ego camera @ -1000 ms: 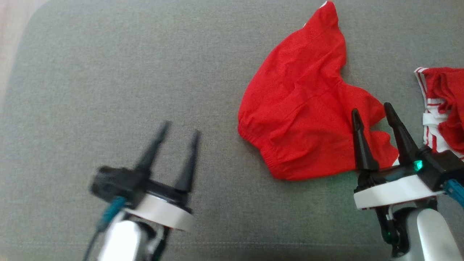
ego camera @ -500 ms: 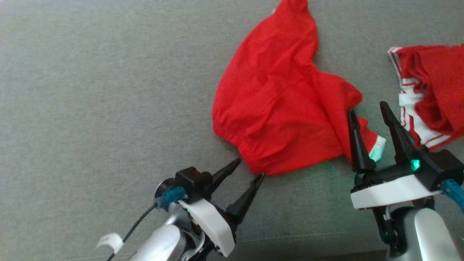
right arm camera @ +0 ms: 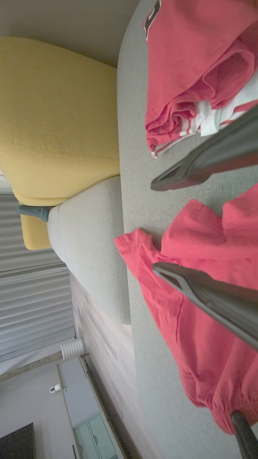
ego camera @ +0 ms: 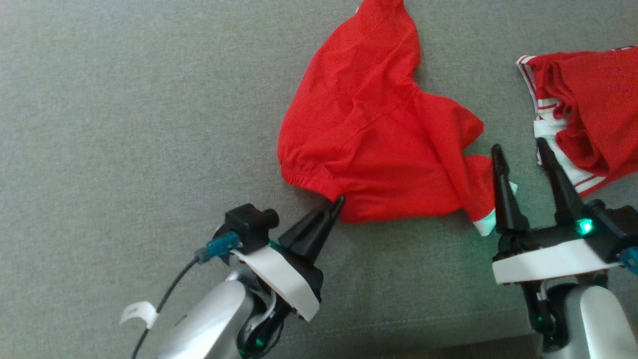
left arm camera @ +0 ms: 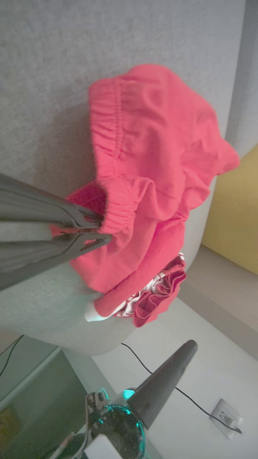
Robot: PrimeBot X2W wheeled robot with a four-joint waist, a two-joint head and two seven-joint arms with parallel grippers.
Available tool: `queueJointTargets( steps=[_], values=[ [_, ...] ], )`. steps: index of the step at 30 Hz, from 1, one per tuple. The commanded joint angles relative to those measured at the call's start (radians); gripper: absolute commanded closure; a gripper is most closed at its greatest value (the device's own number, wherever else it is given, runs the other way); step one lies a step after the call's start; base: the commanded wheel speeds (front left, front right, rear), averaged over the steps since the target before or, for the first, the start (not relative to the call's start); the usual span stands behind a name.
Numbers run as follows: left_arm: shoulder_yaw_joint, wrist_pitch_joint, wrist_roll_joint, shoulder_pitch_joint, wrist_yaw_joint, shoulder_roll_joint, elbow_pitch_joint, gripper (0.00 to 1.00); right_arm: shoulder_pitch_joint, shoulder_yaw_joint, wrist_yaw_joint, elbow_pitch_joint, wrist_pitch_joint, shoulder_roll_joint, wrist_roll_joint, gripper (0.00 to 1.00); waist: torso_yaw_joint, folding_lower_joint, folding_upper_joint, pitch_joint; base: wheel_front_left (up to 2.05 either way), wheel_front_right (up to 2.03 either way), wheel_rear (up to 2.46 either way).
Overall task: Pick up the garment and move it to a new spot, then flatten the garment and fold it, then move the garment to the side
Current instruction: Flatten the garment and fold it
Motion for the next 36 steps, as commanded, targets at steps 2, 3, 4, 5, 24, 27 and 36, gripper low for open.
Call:
queueJointTargets(
  steps=[2, 3, 4, 5, 24, 27, 36],
  values=[
    [0.044, -0.028, -0.003, -0.031, -0.005, 0.021, -0.050, 1.00, 0.001, 0.011, -0.001, -0.043, -0.009, -0.003, 0.010, 0.00, 0.008, 0.0000, 0.0000, -0.006, 0.00, 0.00, 0.00],
    [0.055, -0.036, -0.004, -0.031, 0.000, 0.025, -0.065, 1.00, 0.003, 0.006, -0.001, -0.044, -0.009, -0.003, 0.012, 0.00, 0.012, 0.0000, 0.0000, -0.009, 0.00, 0.00, 0.00],
    [0.066, -0.041, -0.002, -0.031, 0.006, 0.032, -0.082, 1.00, 0.004, 0.001, -0.001, -0.044, -0.009, -0.003, 0.014, 0.00, 0.016, 0.0000, 0.0000, -0.012, 0.00, 0.00, 0.00],
    [0.078, -0.045, -0.003, -0.028, 0.013, 0.039, -0.101, 1.00, 0.006, -0.004, -0.001, -0.045, -0.009, -0.003, 0.018, 0.00, 0.020, 0.0000, 0.0000, -0.015, 0.00, 0.00, 0.00],
    [0.211, 0.111, -0.058, 0.181, 0.204, 0.237, -0.472, 1.00, 0.021, -0.049, -0.001, -0.056, 0.002, -0.002, 0.039, 0.00, 0.098, 0.0000, 0.0000, -0.042, 0.00, 0.00, 0.00],
    [0.224, 0.142, -0.068, 0.204, 0.225, 0.263, -0.512, 1.00, 0.022, -0.049, -0.001, -0.056, 0.002, -0.002, 0.047, 0.00, 0.100, 0.0000, 0.0000, -0.041, 0.00, 0.00, 0.00],
    [0.263, 0.170, -0.114, 0.129, 0.208, 0.267, -0.412, 1.00, 0.006, -0.038, -0.001, -0.055, 0.002, -0.002, 0.060, 0.00, 0.061, 0.0000, 0.0000, -0.003, 0.00, 0.00, 0.00]
  ],
)
